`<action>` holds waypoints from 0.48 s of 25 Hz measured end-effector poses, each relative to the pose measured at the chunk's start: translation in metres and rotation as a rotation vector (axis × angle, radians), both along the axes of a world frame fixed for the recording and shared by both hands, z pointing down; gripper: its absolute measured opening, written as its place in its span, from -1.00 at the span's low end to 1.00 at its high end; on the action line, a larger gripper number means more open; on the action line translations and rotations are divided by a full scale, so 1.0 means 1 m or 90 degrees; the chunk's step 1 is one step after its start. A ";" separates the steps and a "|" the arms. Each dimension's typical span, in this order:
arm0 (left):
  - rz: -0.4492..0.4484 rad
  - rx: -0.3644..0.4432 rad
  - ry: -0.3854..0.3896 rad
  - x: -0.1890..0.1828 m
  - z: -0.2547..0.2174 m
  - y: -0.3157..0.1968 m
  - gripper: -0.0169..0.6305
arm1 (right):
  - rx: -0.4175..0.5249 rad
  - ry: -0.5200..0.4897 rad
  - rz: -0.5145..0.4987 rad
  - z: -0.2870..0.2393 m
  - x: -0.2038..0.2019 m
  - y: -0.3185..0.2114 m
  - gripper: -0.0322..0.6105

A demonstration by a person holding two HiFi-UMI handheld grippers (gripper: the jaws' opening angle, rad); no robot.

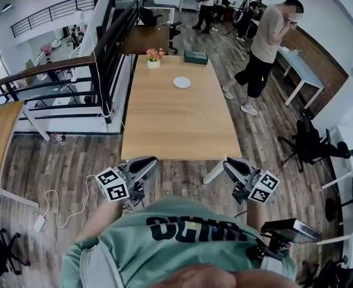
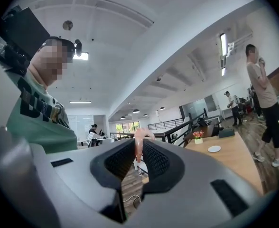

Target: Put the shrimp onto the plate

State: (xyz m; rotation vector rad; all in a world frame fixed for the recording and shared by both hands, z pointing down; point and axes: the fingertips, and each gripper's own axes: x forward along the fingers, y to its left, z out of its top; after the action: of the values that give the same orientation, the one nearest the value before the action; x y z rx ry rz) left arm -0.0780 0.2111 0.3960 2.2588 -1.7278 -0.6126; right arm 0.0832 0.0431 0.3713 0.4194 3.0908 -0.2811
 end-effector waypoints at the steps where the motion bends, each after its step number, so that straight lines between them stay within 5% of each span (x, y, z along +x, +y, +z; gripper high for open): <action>1: -0.001 0.001 0.002 -0.009 0.001 0.003 -0.85 | 0.003 0.003 -0.002 -0.002 -0.010 0.003 -0.74; 12: -0.067 0.004 0.024 -0.076 0.017 0.007 -0.85 | 0.029 0.017 -0.071 -0.009 -0.092 -0.007 -0.74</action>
State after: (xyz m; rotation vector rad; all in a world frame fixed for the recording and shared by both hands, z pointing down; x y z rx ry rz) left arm -0.1538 0.2183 0.4129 2.1565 -1.8384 -0.6796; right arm -0.0086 0.0357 0.3621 0.5944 3.1109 -0.2205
